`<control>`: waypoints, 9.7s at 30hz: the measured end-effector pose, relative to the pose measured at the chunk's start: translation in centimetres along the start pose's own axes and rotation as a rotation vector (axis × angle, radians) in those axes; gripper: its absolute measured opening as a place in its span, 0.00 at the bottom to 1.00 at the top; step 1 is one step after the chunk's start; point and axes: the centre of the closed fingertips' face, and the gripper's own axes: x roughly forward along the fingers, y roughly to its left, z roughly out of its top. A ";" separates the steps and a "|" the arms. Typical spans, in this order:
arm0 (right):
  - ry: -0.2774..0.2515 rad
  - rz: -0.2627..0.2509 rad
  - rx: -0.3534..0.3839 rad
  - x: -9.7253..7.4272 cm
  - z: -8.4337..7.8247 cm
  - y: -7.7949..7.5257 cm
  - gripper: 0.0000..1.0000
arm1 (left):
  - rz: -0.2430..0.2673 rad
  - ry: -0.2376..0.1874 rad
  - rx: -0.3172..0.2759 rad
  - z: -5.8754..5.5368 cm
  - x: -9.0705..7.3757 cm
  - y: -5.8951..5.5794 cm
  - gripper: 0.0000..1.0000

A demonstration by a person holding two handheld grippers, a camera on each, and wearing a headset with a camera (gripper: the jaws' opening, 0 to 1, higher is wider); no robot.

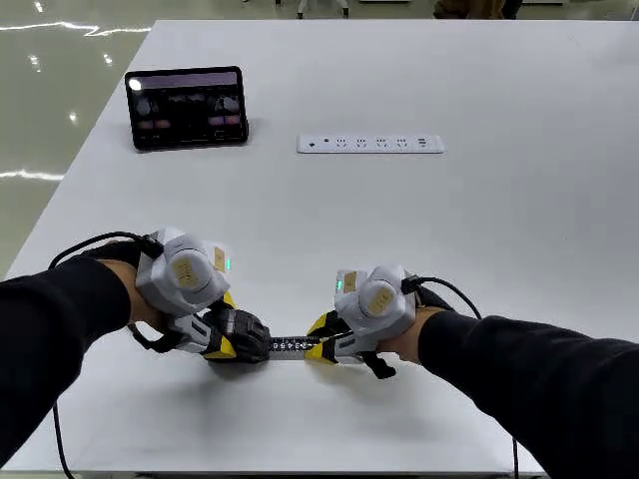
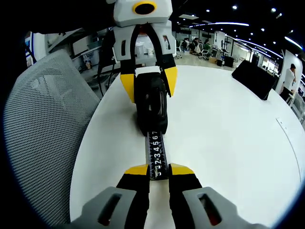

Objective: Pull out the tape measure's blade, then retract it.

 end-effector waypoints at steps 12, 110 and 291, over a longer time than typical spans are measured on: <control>0.004 0.002 0.025 -1.0 -0.8 -0.2 0.10 | 0.021 -0.019 -0.006 0.0 -0.1 -0.1 0.29; 0.029 -0.040 0.061 -7.4 -6.9 -0.8 0.10 | 0.033 -0.025 -0.022 -0.1 -0.1 0.0 0.30; -0.105 -0.625 0.485 -26.3 -16.5 4.0 1.00 | 0.566 -0.523 -0.740 -9.5 -10.7 0.1 1.00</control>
